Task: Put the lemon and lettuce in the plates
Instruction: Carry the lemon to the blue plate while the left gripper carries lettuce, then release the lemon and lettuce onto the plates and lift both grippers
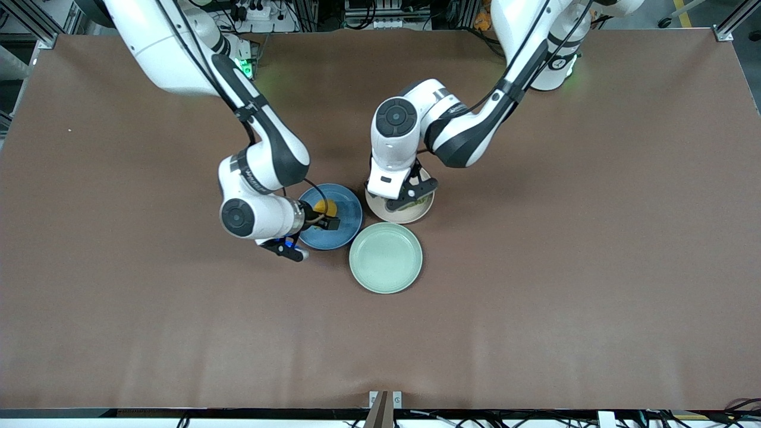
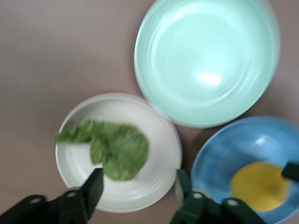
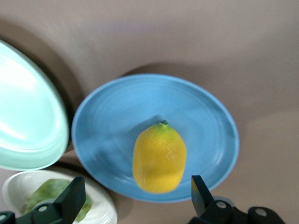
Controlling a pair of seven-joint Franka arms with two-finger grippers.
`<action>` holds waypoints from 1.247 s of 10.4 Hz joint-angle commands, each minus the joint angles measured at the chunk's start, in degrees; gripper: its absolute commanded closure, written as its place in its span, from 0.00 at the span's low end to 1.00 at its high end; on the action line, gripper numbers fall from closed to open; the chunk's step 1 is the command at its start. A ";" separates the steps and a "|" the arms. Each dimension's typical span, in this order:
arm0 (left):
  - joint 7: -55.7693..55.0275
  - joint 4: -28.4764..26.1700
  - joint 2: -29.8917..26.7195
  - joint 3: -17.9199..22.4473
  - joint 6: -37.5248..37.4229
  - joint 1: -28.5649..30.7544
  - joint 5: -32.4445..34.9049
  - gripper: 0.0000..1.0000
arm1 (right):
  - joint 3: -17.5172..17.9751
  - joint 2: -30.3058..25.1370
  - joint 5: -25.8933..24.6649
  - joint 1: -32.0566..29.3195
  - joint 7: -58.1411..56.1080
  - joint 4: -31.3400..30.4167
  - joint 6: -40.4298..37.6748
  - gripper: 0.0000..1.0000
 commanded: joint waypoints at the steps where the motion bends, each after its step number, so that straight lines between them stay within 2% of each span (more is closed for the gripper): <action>1: 7.06 3.40 -2.50 3.38 -1.05 0.62 5.12 0.00 | -0.07 -3.36 -7.65 -4.83 -4.73 6.21 -10.48 0.00; 2: 12.85 4.28 -3.63 4.17 -1.05 2.28 5.40 0.00 | 0.02 -5.37 -12.93 -7.11 -8.85 7.54 -13.22 0.00; 3: 17.87 4.21 -5.82 4.36 -1.31 4.56 5.40 0.00 | -0.07 -7.92 -14.02 -9.31 -13.33 7.20 -13.60 0.00; 4: 22.62 4.03 -8.45 4.36 -1.58 7.54 4.97 0.00 | -0.24 -10.90 -14.38 -12.03 -17.90 7.03 -14.91 0.00; 6: 29.31 4.03 -12.59 4.01 -6.57 11.86 4.61 0.00 | -3.39 -18.36 -14.56 -14.07 -24.42 7.03 -18.51 0.00; 7: 34.22 4.03 -14.70 3.83 -7.98 14.31 4.09 0.00 | -3.41 -22.32 -14.21 -17.03 -25.93 7.11 -20.70 0.00; 9: 39.79 4.20 -18.82 4.09 -11.06 18.80 -2.13 0.00 | -3.41 -28.92 -14.38 -19.51 -26.21 6.76 -24.21 0.00; 11: 46.09 4.20 -22.53 4.09 -15.53 23.28 -2.68 0.00 | -4.63 -31.84 -14.39 -21.02 -26.38 6.67 -27.92 0.00; 13: 55.84 4.20 -24.73 4.01 -17.39 27.59 -4.34 0.00 | -5.68 -31.68 -17.09 -17.78 -26.21 6.59 -27.49 0.00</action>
